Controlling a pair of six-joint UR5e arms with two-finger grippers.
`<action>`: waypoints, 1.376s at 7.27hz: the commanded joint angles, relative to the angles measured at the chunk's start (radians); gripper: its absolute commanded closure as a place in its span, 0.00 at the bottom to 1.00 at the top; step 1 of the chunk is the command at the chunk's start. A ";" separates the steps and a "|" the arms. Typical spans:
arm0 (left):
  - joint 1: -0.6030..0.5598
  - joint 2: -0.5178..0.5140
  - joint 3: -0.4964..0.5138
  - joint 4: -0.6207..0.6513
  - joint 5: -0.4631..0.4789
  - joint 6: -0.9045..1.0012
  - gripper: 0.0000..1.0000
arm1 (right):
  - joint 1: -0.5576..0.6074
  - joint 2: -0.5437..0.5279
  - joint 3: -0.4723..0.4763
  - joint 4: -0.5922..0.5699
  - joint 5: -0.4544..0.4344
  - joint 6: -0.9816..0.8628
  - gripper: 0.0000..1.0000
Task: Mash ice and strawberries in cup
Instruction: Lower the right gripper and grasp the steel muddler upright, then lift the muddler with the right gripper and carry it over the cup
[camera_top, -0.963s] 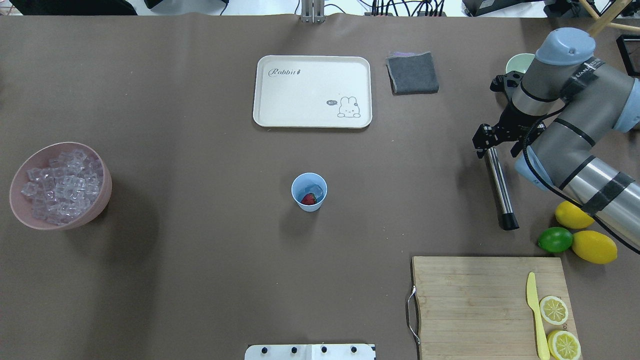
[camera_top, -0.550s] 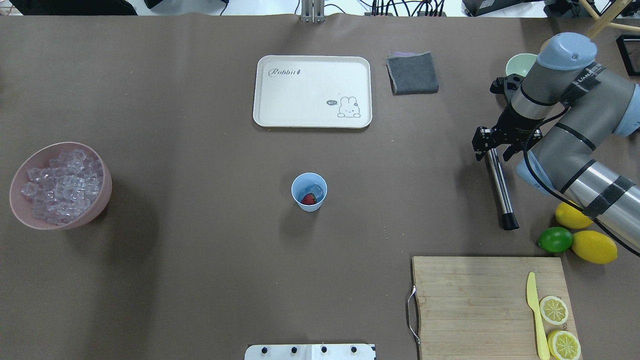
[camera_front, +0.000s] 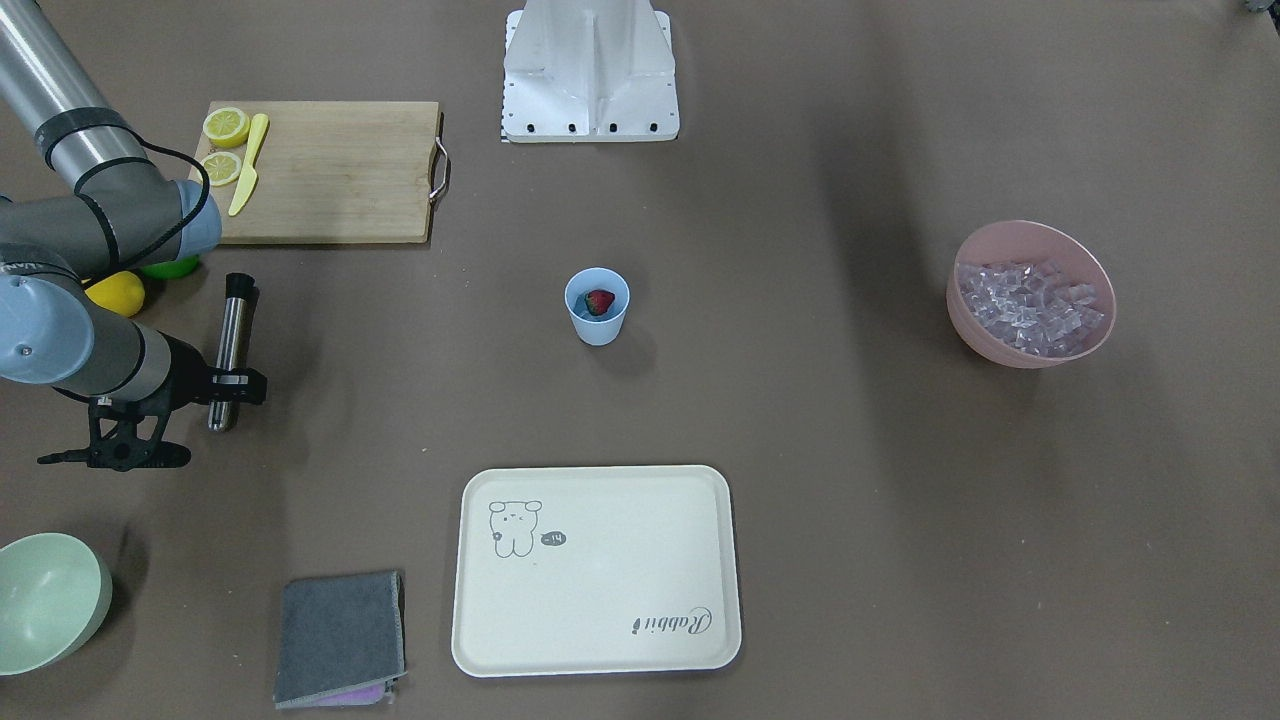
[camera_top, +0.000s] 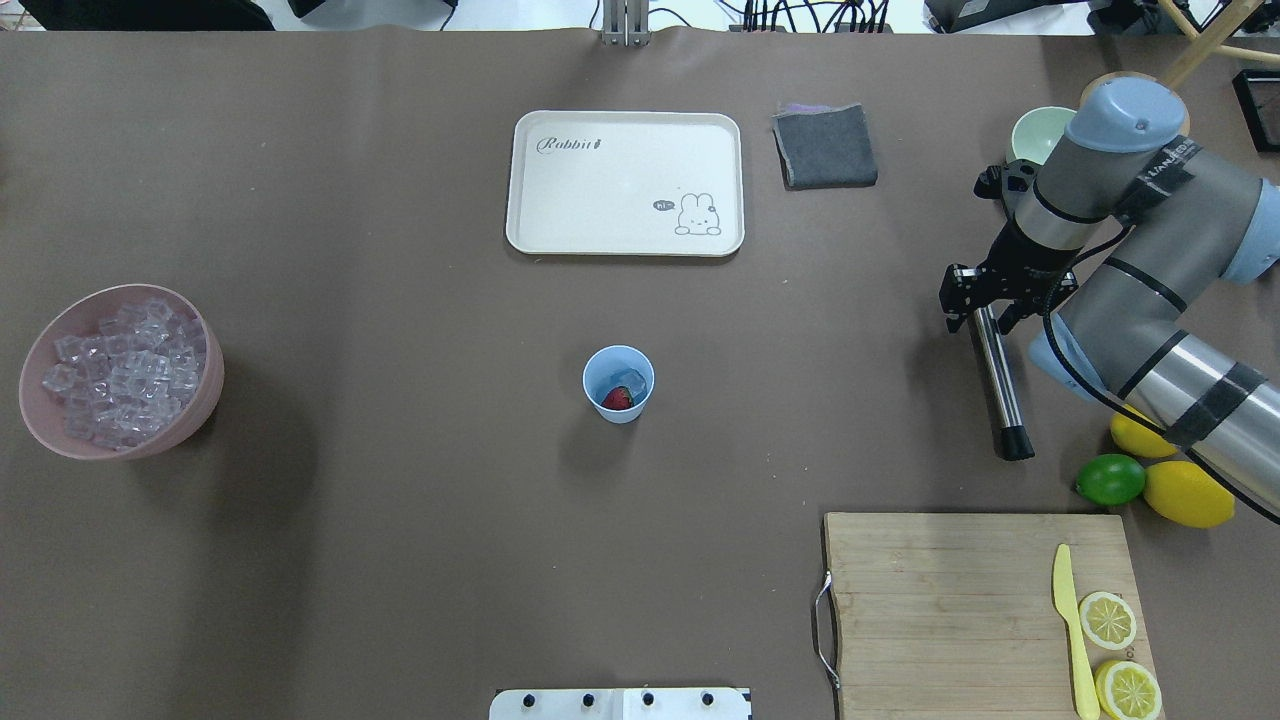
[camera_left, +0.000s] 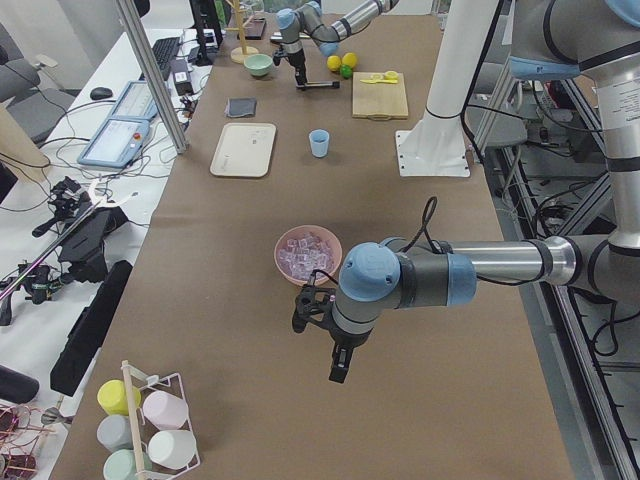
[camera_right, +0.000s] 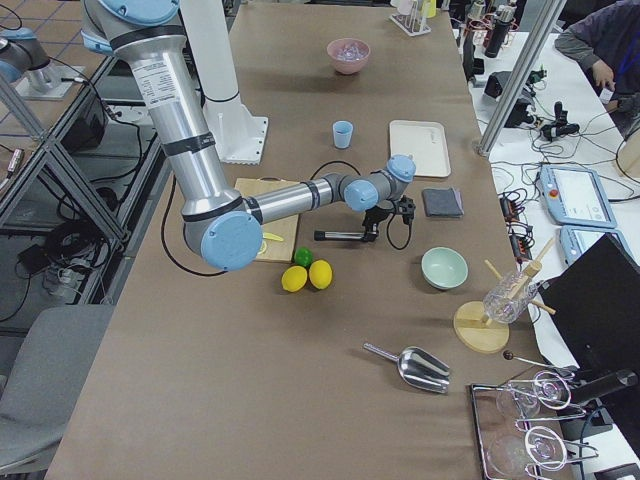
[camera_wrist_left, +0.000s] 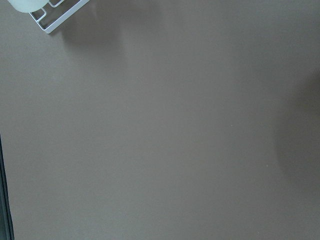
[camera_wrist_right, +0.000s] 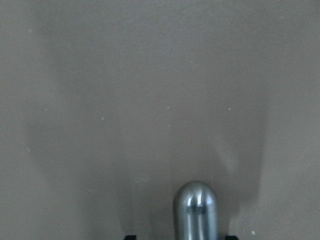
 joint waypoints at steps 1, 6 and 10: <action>0.001 0.000 0.000 0.000 0.000 0.000 0.02 | -0.002 -0.004 0.001 -0.002 -0.003 0.000 0.43; 0.001 0.000 0.002 0.000 0.000 0.000 0.02 | -0.012 0.019 0.028 -0.041 0.004 -0.001 1.00; 0.004 -0.002 0.023 0.000 -0.003 -0.005 0.02 | 0.044 0.085 0.215 -0.048 -0.056 -0.010 1.00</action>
